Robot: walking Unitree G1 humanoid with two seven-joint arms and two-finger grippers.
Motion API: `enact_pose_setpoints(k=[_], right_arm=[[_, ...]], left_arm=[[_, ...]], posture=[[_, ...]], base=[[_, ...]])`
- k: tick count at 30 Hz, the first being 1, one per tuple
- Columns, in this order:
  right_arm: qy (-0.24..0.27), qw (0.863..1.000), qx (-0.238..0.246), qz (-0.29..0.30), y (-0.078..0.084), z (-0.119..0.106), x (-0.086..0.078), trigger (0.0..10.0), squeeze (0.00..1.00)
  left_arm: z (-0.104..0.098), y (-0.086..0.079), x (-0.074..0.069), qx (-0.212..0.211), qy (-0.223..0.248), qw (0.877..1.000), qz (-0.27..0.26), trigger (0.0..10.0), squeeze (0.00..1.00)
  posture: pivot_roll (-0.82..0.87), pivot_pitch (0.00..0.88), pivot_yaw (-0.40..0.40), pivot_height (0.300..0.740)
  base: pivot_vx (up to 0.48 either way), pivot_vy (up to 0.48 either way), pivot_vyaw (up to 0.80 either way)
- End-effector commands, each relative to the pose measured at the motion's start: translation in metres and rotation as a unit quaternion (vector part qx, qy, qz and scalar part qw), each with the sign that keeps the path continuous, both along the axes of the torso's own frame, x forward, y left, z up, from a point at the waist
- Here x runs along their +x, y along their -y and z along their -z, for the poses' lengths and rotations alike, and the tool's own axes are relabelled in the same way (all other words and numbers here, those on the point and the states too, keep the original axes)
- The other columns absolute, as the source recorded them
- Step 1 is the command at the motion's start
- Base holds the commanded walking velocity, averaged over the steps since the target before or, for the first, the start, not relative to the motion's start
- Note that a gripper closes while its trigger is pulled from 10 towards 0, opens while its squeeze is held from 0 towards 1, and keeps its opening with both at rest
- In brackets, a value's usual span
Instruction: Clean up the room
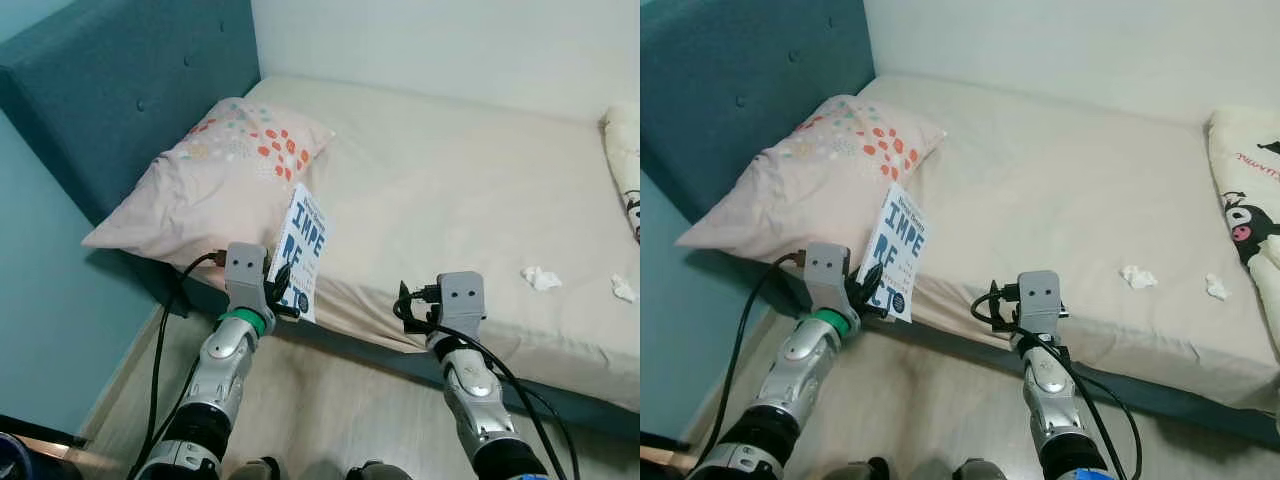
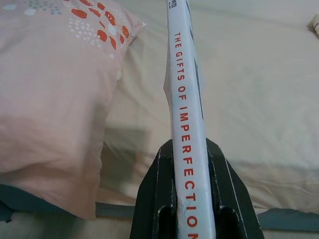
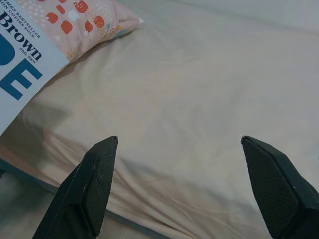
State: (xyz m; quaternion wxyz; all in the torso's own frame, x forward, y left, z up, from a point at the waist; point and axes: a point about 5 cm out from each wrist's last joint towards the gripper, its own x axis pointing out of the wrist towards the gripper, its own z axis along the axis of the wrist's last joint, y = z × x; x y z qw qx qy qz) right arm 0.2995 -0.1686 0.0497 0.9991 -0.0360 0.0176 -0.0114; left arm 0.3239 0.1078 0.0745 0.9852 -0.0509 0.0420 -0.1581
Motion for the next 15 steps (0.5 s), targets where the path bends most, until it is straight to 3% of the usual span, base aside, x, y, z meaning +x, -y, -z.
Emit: enact_pose_setpoints(k=[1, 15], right_arm=[[-0.002, 1.0, 0.0, 0.003, 0.0027, 0.0021, -0.0023, 10.0, 0.0], [-0.004, 1.0, 0.0, -0.003, 0.0011, 0.0024, -0.0014, 10.0, 0.0]], left_arm=[[-0.0056, -0.0002, 0.0005, -0.001, 0.019, 1.0, 0.005, 10.0, 0.0], [-0.0061, 0.0001, -0.0001, -0.002, 0.021, 1.0, 0.012, 10.0, 0.0]], posture=[[-0.02, 0.065, 0.056, 0.74], [-0.01, 0.048, 0.051, 0.74]], base=[[0.304, 0.0, 0.0], [0.31, 0.0, 0.0]])
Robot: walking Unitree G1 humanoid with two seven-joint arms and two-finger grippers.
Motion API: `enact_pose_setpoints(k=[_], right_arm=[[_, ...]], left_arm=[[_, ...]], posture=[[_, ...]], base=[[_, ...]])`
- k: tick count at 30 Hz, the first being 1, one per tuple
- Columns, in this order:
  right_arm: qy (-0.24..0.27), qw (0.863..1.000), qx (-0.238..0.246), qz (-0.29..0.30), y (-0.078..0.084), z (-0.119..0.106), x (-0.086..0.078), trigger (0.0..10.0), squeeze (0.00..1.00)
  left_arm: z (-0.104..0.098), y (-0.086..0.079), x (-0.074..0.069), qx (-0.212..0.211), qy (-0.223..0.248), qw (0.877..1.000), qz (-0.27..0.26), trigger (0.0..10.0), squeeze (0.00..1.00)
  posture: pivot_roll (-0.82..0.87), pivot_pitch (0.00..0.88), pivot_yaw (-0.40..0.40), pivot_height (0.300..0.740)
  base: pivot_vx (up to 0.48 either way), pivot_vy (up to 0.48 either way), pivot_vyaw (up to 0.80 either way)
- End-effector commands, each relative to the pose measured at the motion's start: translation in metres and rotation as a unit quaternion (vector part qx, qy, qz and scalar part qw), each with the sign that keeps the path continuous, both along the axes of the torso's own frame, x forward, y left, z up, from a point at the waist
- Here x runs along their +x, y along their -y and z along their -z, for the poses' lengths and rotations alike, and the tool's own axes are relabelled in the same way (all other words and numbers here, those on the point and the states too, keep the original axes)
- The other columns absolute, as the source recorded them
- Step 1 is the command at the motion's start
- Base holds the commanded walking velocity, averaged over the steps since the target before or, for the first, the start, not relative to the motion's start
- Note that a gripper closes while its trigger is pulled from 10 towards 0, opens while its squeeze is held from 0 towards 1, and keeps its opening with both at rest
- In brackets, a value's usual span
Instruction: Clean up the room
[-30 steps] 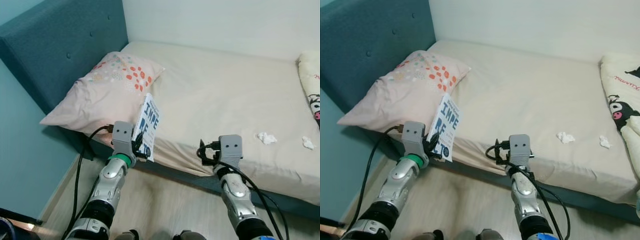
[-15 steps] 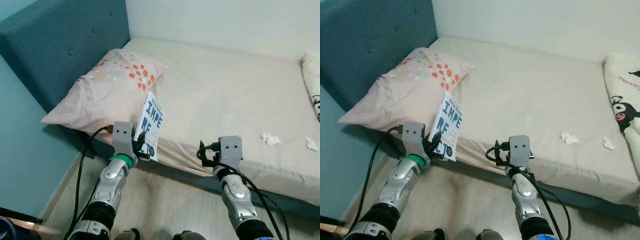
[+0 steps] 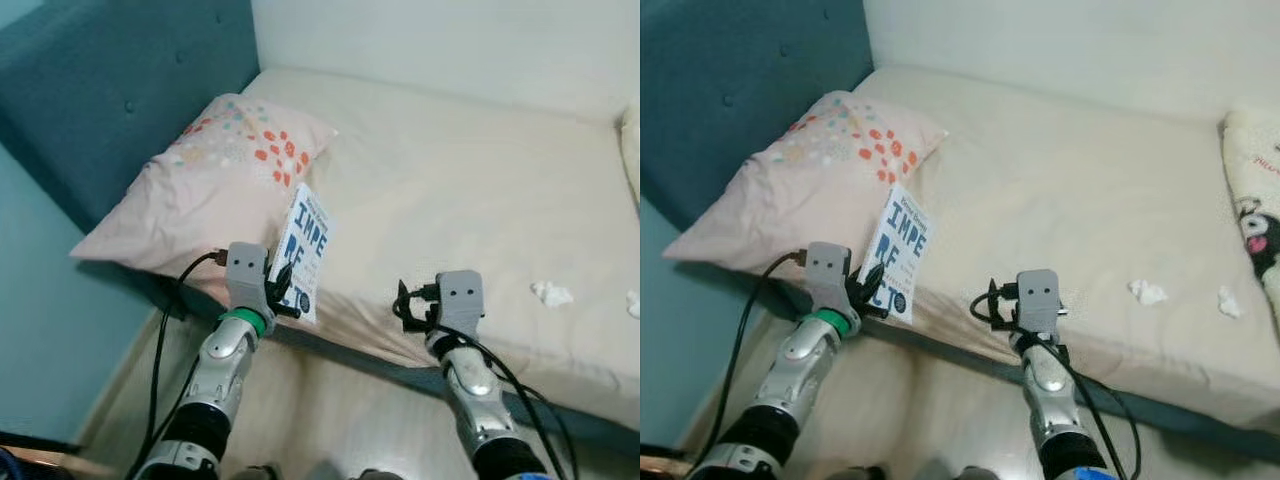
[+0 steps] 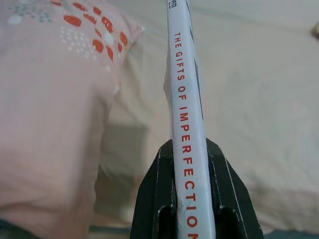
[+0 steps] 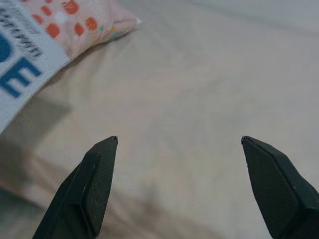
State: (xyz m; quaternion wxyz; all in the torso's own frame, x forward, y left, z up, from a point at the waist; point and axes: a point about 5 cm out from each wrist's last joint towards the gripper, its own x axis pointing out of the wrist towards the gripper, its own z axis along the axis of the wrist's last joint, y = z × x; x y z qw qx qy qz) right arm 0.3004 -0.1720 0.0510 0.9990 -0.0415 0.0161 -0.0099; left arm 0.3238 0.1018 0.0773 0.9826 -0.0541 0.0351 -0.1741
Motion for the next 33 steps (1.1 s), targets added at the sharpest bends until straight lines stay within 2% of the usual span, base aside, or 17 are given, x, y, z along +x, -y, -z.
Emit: enact_pose_setpoints(k=[1, 26, 33], right_arm=[[-0.006, 1.0, 0.005, -0.002, -0.0024, 0.0037, -0.0023, 10.0, 0.0], [-0.006, 1.0, 0.006, -0.003, -0.0031, 0.0038, -0.0018, 10.0, 0.0], [-0.008, 1.0, 0.007, 0.0, -0.0029, 0.0055, -0.004, 10.0, 0.0]], left_arm=[[-0.0033, -0.0058, 0.0, 0.003, 0.014, 1.0, -0.004, 10.0, 0.0], [-0.0055, -0.0046, 0.0014, 0.0, 0.018, 1.0, 0.003, 10.0, 0.0], [-0.0074, -0.0009, 0.0019, -0.002, 0.021, 1.0, 0.015, 10.0, 0.0]], posture=[[-0.01, 0.048, 0.051, 0.74], [-0.02, 0.05, 0.055, 0.74], [-0.03, 0.057, 0.062, 0.74]], base=[[0.311, 0.0, 0.0], [0.311, 0.0, 0.0], [0.111, 0.0, 0.0]])
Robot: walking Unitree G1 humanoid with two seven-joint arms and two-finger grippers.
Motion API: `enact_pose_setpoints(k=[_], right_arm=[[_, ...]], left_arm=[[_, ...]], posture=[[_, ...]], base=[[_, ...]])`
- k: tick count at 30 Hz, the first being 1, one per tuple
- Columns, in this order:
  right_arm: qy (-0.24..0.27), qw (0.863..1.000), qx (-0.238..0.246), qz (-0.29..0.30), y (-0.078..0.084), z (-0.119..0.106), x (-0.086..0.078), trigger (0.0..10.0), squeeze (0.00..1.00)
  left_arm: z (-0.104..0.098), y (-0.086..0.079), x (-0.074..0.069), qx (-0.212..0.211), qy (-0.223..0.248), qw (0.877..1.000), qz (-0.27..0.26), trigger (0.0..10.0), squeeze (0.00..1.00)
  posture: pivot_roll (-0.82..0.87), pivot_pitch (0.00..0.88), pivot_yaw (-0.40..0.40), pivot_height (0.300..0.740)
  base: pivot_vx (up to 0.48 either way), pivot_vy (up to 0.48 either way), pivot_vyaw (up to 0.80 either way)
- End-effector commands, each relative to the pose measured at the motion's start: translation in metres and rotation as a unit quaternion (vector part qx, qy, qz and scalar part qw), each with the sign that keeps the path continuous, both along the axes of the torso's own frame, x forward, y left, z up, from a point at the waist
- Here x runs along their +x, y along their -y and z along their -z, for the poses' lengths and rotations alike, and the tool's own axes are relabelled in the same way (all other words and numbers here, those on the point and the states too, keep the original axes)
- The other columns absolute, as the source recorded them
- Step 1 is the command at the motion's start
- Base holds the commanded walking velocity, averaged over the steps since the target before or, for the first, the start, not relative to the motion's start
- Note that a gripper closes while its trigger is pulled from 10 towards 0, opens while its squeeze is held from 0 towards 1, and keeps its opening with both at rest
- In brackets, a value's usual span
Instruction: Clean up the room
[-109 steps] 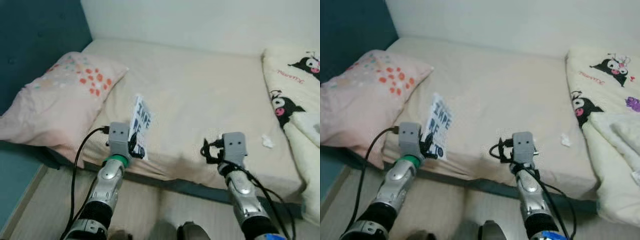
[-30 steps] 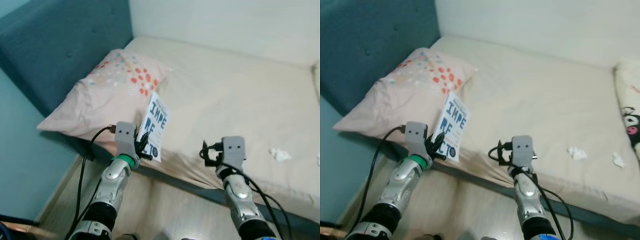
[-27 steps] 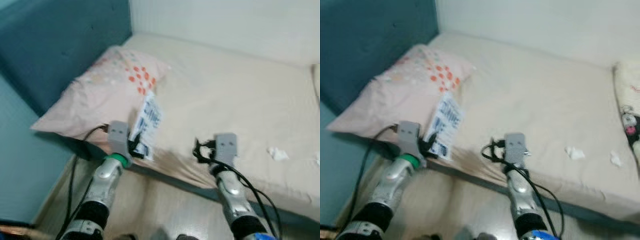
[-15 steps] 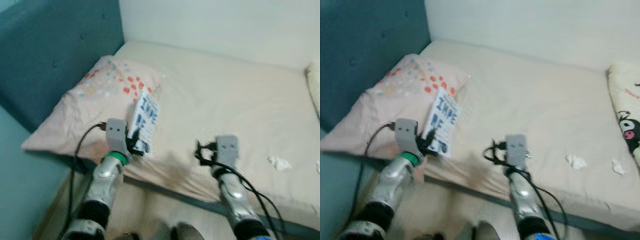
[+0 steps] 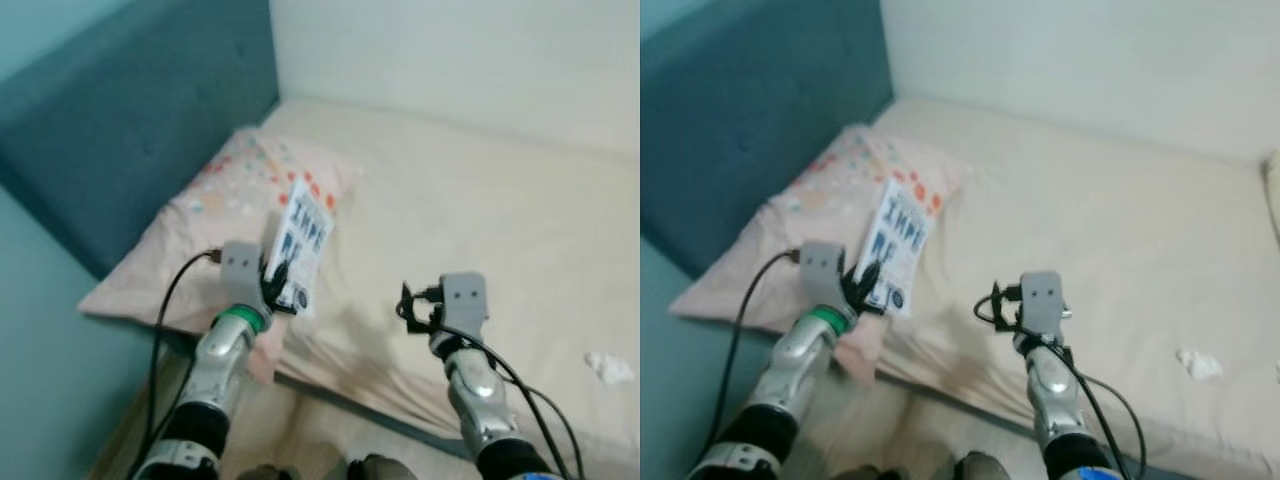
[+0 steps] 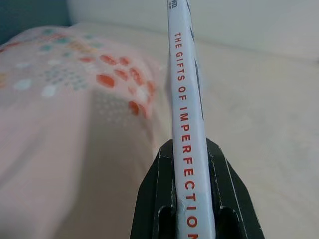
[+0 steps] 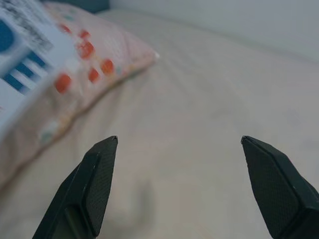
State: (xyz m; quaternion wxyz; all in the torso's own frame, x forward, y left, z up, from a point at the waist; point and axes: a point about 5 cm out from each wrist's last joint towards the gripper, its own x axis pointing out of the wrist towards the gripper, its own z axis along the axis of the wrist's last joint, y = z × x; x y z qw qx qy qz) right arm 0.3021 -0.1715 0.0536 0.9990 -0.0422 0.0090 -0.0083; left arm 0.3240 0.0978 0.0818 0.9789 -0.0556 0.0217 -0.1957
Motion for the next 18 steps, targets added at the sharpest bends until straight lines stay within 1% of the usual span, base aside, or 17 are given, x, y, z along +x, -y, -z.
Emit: enact_pose_setpoints(k=[1, 7, 10, 18], right_arm=[[-0.015, 1.0, 0.008, 0.002, -0.0021, 0.0087, -0.0065, 10.0, 0.0], [-0.017, 1.0, 0.008, 0.003, -0.0015, 0.0095, -0.0078, 10.0, 0.0], [-0.017, 1.0, 0.007, 0.003, -0.0016, 0.0093, -0.0077, 10.0, 0.0], [-0.017, 1.0, 0.007, 0.003, -0.0014, 0.0095, -0.0085, 10.0, 0.0]], left_arm=[[-0.0029, -0.0045, 0.0017, 0.004, 0.007, 1.0, -0.005, 10.0, 0.0], [-0.0018, -0.0029, -0.0004, 0.006, 0.007, 1.0, 0.005, 10.0, 0.0], [-0.0012, -0.0024, -0.0009, 0.009, 0.006, 1.0, 0.009, 10.0, 0.0], [-0.0006, -0.0027, -0.0008, 0.008, 0.002, 1.0, 0.007, 10.0, 0.0]], posture=[[-0.03, 0.058, 0.062, 0.74], [-0.03, 0.065, 0.06, 0.74], [-0.03, 0.065, 0.059, 0.74], [-0.03, 0.066, 0.058, 0.74]], base=[[0.0, 0.0, 0.0], [0.0, 0.0, 0.0], [0.0, -0.311, 0.0], [0.0, -0.467, 0.0]])
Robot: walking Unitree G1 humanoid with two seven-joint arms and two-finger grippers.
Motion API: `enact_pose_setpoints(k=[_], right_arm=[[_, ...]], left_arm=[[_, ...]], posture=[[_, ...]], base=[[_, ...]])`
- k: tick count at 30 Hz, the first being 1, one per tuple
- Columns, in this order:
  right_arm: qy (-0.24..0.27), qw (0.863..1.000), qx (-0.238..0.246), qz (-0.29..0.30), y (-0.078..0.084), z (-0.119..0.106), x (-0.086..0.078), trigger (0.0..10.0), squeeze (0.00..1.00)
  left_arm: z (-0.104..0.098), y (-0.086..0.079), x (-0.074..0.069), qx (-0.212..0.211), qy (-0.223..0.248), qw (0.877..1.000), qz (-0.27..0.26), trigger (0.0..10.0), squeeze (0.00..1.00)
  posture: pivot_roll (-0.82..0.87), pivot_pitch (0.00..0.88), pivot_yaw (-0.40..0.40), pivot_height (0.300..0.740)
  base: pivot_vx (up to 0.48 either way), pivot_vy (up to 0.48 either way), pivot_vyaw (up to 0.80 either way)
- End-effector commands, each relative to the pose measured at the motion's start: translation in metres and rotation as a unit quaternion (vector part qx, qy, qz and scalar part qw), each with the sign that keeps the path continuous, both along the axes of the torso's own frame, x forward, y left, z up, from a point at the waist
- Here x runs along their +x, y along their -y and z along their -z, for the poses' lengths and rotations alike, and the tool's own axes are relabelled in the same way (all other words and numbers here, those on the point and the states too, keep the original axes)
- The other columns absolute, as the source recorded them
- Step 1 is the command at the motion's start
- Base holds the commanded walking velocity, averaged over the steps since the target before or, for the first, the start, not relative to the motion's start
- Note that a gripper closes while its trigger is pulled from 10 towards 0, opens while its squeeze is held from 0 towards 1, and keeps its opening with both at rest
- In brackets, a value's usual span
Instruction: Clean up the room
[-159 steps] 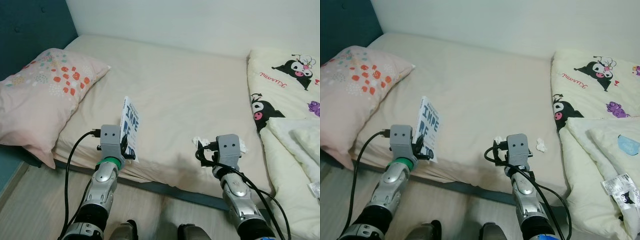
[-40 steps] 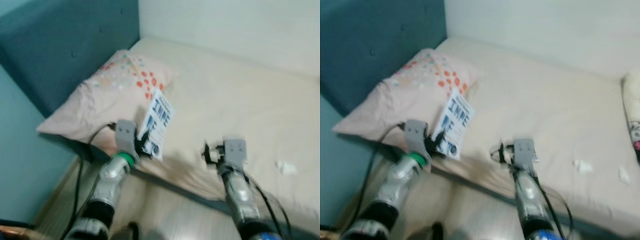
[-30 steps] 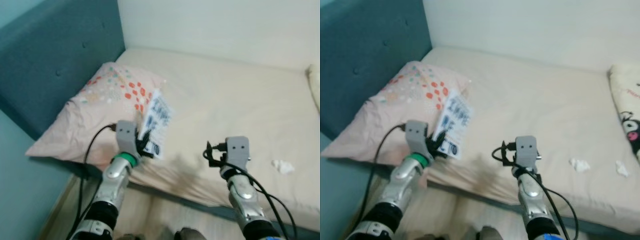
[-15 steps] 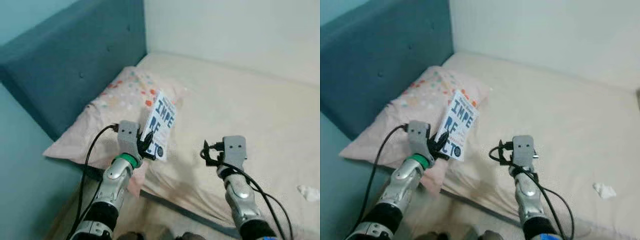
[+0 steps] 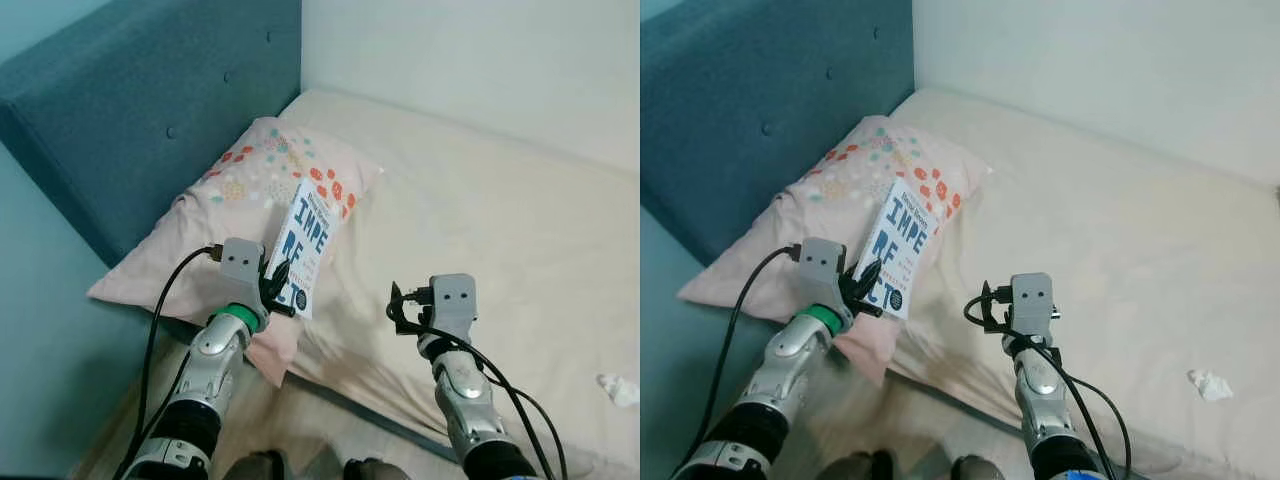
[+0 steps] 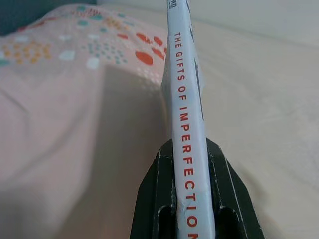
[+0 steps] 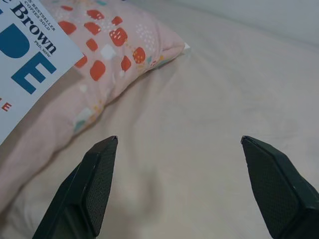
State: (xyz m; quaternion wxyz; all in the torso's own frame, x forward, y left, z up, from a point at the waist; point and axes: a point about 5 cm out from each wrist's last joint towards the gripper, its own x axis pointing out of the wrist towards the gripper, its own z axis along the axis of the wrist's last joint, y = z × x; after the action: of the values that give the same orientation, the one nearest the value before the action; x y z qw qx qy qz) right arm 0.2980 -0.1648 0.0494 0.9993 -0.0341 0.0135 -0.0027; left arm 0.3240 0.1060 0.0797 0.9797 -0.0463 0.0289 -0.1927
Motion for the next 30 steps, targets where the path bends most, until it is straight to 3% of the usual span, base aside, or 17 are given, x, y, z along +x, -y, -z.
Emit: enact_pose_setpoints(k=[1, 8, 11, 20, 30], right_arm=[[-0.013, 1.0, -0.001, 0.008, 0.0052, 0.0054, -0.0044, 10.0, 0.0], [-0.012, 1.0, -0.001, 0.009, 0.0051, 0.0051, -0.0042, 10.0, 0.0], [-0.012, 1.0, 0.0, 0.01, 0.0054, 0.005, -0.0041, 10.0, 0.0], [-0.012, 1.0, 0.002, 0.014, 0.0043, 0.0059, -0.0051, 10.0, 0.0], [-0.015, 1.0, 0.004, 0.015, 0.0049, 0.0072, -0.0066, 10.0, 0.0]], left_arm=[[-0.0026, 0.0052, -0.0009, -0.003, 0.007, 1.0, 0.009, 10.0, 0.0], [-0.0024, 0.005, -0.0001, -0.001, 0.003, 1.0, 0.009, 10.0, 0.0], [-0.0007, 0.0057, 0.0009, 0.002, -0.011, 1.0, 0.011, 10.0, 0.0], [0.0009, 0.007, 0.0017, 0.01, -0.019, 1.0, 0.021, 10.0, 0.0], [-0.0016, 0.0068, 0.0063, 0.005, -0.024, 1.0, 0.002, 10.0, 0.0]], posture=[[-0.03, 0.066, 0.058, 0.74], [-0.03, 0.066, 0.062, 0.74], [-0.03, 0.066, 0.064, 0.74], [-0.03, 0.069, 0.074, 0.74], [-0.03, 0.069, 0.073, 0.74]], base=[[0.0, -0.461, 0.0], [0.0, -0.447, 0.0], [0.0, 0.0, 0.0], [0.0, 0.479, 0.0], [0.0, 0.0, 0.0]])
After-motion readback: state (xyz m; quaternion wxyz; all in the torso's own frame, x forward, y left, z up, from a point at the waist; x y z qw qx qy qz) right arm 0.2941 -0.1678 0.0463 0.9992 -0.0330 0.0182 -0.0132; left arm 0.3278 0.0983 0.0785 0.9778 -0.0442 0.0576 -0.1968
